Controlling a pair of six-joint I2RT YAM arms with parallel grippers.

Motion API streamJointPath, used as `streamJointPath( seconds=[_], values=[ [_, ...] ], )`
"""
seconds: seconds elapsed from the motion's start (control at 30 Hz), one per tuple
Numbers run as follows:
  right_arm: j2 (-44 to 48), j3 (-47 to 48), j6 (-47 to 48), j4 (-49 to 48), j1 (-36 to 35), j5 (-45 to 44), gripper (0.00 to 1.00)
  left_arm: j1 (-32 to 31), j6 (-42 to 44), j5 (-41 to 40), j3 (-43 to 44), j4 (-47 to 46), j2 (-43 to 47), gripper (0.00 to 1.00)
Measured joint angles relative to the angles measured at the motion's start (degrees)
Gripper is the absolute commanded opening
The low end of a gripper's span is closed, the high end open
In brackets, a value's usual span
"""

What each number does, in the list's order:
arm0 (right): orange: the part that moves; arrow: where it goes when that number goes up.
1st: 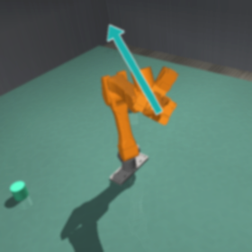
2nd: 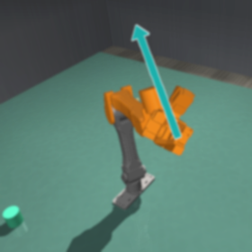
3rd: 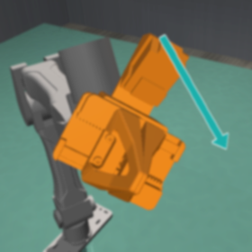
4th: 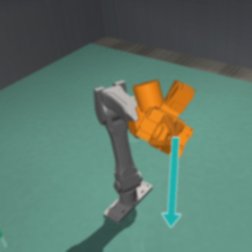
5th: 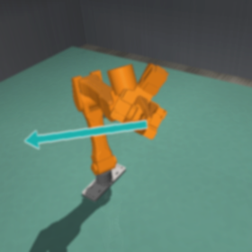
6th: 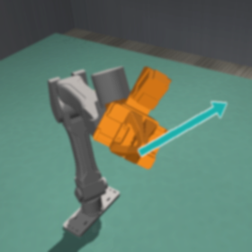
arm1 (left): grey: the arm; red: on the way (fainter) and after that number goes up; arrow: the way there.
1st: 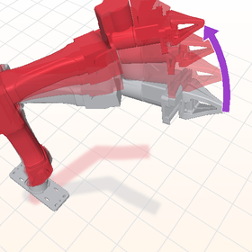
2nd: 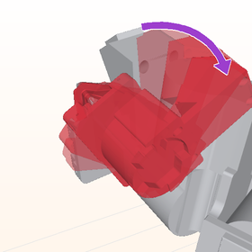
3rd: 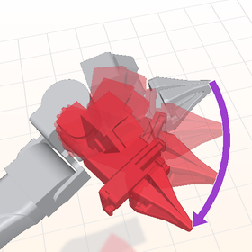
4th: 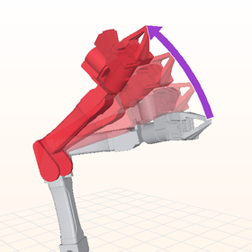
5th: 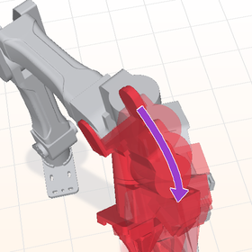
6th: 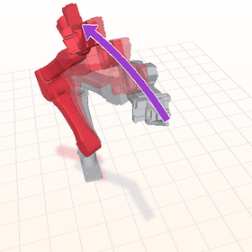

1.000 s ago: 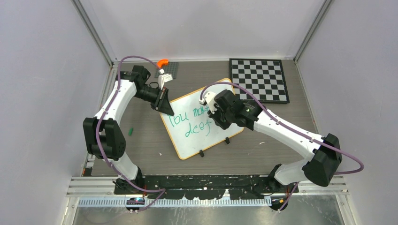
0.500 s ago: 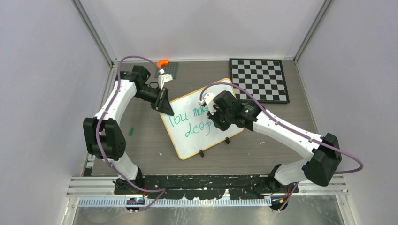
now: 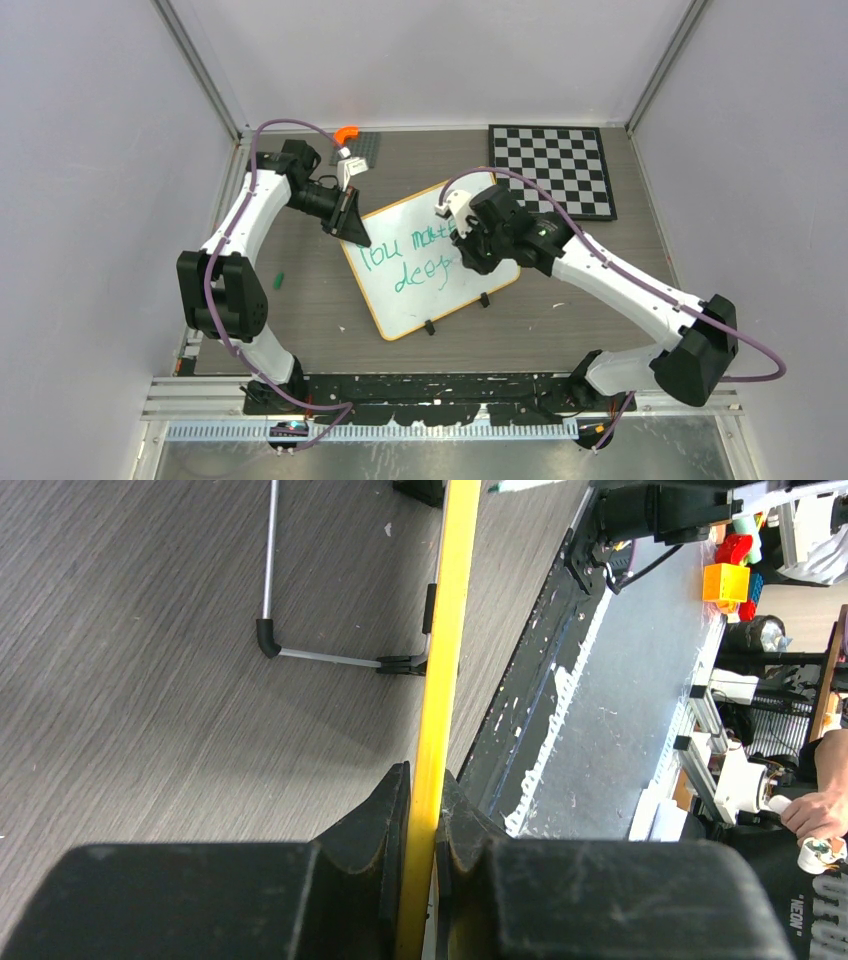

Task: Write a sentence on the whiteboard

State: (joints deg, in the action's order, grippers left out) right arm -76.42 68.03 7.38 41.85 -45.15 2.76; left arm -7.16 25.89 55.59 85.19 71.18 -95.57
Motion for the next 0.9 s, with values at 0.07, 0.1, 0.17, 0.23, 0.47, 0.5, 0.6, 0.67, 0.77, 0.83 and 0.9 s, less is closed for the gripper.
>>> streamJointPath(
  seconds=[0.07, 0.1, 0.17, 0.23, 0.47, 0.5, 0.6, 0.67, 0.77, 0.83, 0.9],
  values=[
    [0.98, 0.33, 0.00, 0.37, 1.03, 0.11, 0.00, -0.02, 0.00, 0.00, 0.00, 0.00, 0.00, 0.00],
    [1.33, 0.55, 0.00, 0.46, 1.46, 0.04, 0.00, -0.02, 0.00, -0.02, 0.00, 0.00, 0.00, 0.00],
    [1.60, 1.18, 0.02, 0.48, 2.05, -0.39, 0.00, -0.02, 0.00, -0.02, 0.00, 0.00, 0.00, 0.00],
    [1.53, 1.46, 0.02, 0.31, 2.10, -0.87, 0.00, -0.02, 0.00, 0.00, 0.00, 0.00, 0.00, 0.00],
    [0.22, 1.84, 0.04, -0.15, 2.25, -2.56, 0.00, -0.02, 0.00, -0.02, 0.00, 0.00, 0.00, 0.00],
    [-0.15, 1.84, 0.04, -0.24, 2.25, -3.02, 0.00, -0.02, 0.00, -0.02, 0.00, 0.00, 0.00, 0.00],
    [-1.11, 1.84, 0.04, -0.52, 2.25, -4.17, 0.00, -0.02, 0.02, -0.02, 0.00, 0.00, 0.00, 0.00],
    [-1.33, 1.84, 0.02, -0.70, 2.27, -4.48, 0.00, -0.02, 0.00, -0.02, 0.00, -0.02, 0.00, 0.00],
    [-1.36, 1.79, 0.04, -0.72, 2.43, -4.63, 0.00, -0.02, 0.00, -0.02, 0.00, 0.00, 0.00, 0.00],
    [-1.36, 1.60, 0.04, -0.85, 2.49, -4.59, 0.00, -0.02, -0.02, -0.02, 0.00, -0.02, 0.00, 0.00],
    [-1.36, 1.33, 0.02, -0.81, 2.51, -4.48, 0.00, -0.02, -0.02, -0.02, 0.00, -0.02, 0.00, 0.00]
  ],
)
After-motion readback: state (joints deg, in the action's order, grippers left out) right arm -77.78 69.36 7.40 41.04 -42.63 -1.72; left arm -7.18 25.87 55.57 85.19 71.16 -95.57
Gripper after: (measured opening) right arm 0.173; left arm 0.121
